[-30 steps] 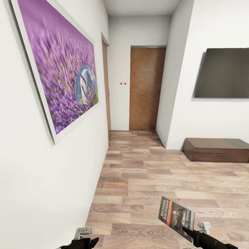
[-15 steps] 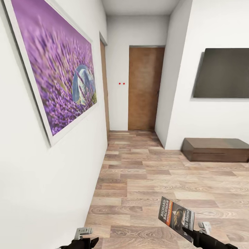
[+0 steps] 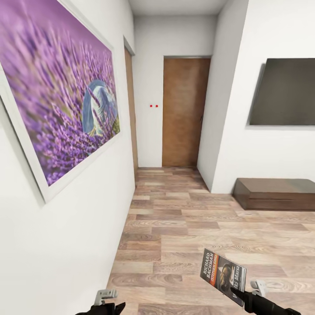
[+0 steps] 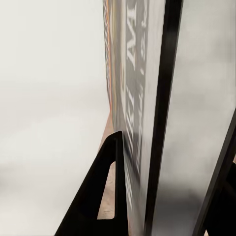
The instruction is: In the bedroom, move the book from the bed onto either nightstand, and place the two sandals side by side next to the bed.
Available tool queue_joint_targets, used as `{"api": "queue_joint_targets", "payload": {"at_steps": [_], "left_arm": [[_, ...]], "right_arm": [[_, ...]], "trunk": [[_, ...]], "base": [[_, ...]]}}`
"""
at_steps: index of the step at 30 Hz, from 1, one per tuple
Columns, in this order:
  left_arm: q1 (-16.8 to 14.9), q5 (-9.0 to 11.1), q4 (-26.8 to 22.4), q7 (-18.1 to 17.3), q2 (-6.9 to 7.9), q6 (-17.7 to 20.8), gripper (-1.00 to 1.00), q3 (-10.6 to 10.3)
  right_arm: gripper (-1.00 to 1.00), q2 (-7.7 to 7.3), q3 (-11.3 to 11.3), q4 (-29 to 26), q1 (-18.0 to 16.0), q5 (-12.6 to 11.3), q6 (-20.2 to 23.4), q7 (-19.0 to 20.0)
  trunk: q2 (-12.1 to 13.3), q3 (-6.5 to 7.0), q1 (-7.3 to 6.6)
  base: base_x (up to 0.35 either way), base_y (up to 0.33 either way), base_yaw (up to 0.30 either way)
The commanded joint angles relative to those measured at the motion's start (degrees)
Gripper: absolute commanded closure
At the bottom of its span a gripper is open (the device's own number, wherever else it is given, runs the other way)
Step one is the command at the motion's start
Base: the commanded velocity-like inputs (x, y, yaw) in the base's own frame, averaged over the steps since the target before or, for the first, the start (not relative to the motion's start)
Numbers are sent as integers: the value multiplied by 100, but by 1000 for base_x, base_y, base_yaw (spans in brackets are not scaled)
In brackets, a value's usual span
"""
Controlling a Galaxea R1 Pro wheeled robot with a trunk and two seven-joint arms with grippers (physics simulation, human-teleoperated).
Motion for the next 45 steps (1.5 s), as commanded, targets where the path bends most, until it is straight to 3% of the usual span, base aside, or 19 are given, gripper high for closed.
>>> {"api": "queue_joint_targets", "payload": {"at_steps": [1,28,45], "left_arm": [[-6,-61,6,-17,0,-33,-100,42],[-6,-61,7,-17,0,-32,-100,33],[-6,-61,7,-17,0,-33,-100,33]], "right_arm": [[100,-1,28,3,-6,-36,-39,11],[100,-1,27,3,-6,-36,-30,14],[100,-1,26,3,-6,-45,-72,0]], "trunk": [[-10,-11,6],[-10,-33,6],[-10,-77,6]], "base": [[332,0,0],[330,0,-42],[36,0,-184]]}}
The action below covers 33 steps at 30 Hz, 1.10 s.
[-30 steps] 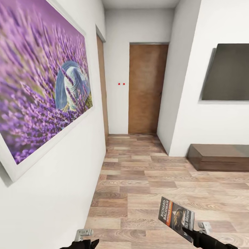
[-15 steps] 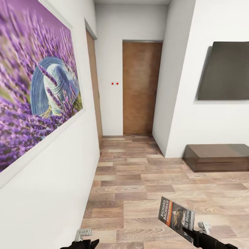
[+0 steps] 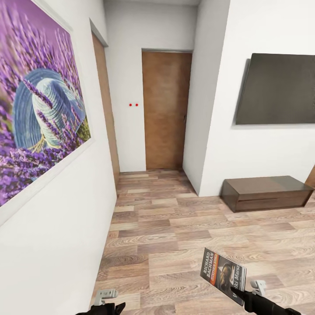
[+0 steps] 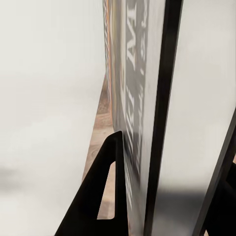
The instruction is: In the bedroom, move the book from the bed onto either nightstand, and place the two sandals side by side next to the bed.
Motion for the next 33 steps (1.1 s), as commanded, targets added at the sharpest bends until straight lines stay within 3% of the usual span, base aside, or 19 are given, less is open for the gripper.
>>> {"api": "queue_joint_targets", "payload": {"at_steps": [1,24,26,30,33], "left_arm": [[-6,-61,6,-17,0,-30,-100,42],[-6,-85,8,0,59,-18,-100,4],[-6,-190,56,0,97,-18,-100,-87],[-6,-748,439,88,251,-27,-100,-325],[-4,-1027,504,619,342,-27,-100,-354]], "right_arm": [[100,-1,48,4,-6,-42,-44,9],[100,-6,41,4,-5,-85,-57,23],[100,-8,40,4,-5,-89,-42,23],[100,-10,39,7,-6,-93,-13,3],[100,-10,32,15,-4,-93,-27,4]], "trunk": [[-10,-11,3],[-10,-12,3],[-10,-12,3],[-10,-12,3],[-10,-12,3]], "base": [[0,0,-14],[0,0,-1],[0,0,0],[0,0,0],[0,0,0]]}}
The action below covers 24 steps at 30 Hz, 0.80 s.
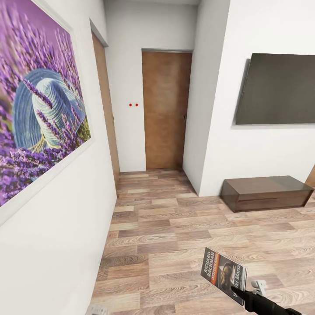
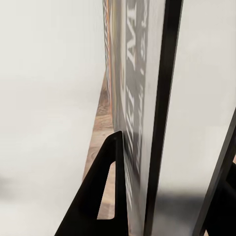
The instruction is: In the bedroom, move the book from the bed onto either nightstand, and place the two sandals side by side next to the bed.
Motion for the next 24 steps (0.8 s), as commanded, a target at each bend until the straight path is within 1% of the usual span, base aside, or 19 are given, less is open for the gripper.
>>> {"api": "queue_joint_targets", "payload": {"at_steps": [1,2,3,8,24], "left_arm": [[-3,-108,12,132,15,-24,-100,44],[14,-154,19,255,26,-27,-100,37],[38,-174,21,307,28,-29,-100,35],[114,-209,25,393,21,-33,-100,31],[125,-213,25,411,13,-34,-100,25]], "right_arm": [[100,-1,45,8,-6,-33,-47,11],[100,-1,45,14,-7,-33,-57,9],[100,-1,45,18,-7,-33,-60,7],[100,-1,44,282,-7,-33,-75,8],[100,8,44,371,-7,-7,-87,-9]], "trunk": [[-10,-11,2],[-10,-11,2],[-10,-11,2],[-10,-11,2],[-10,-11,2]], "base": [[0,0,0],[0,0,0],[0,0,0],[55,0,0],[308,0,-10]]}}
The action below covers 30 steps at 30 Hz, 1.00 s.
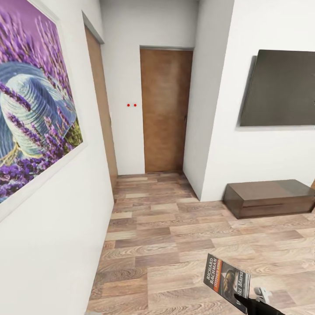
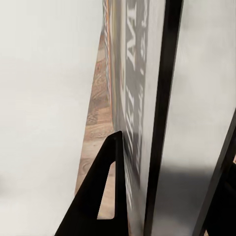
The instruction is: In the bedroom, move the book from the bed onto either nightstand, and place the two sandals side by side next to the bed.
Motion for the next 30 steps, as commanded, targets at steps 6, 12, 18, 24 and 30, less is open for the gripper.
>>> {"api": "queue_joint_targets", "payload": {"at_steps": [6,12,18,24,30], "left_arm": [[-5,-59,4,-16,-8,-21,-100,46],[-5,-59,4,-16,-8,-20,-100,46],[3,-59,4,-16,-16,-20,-100,45],[4,-66,4,-16,-17,-20,-100,42],[4,-67,4,-16,-17,-20,-100,38]], "right_arm": [[100,2,35,22,-13,-41,-48,32],[100,2,35,22,-13,-41,-46,34],[100,2,35,22,-11,-41,-48,35],[100,2,35,25,-13,-41,-49,35],[100,2,35,24,-12,-41,-50,35]], "trunk": [[-10,-11,5],[-10,-11,5],[-10,-11,5],[-10,-11,5],[-10,-11,5]], "base": [[182,0,-238],[47,0,-281],[3,0,-283],[0,0,-283],[0,0,-283]]}}
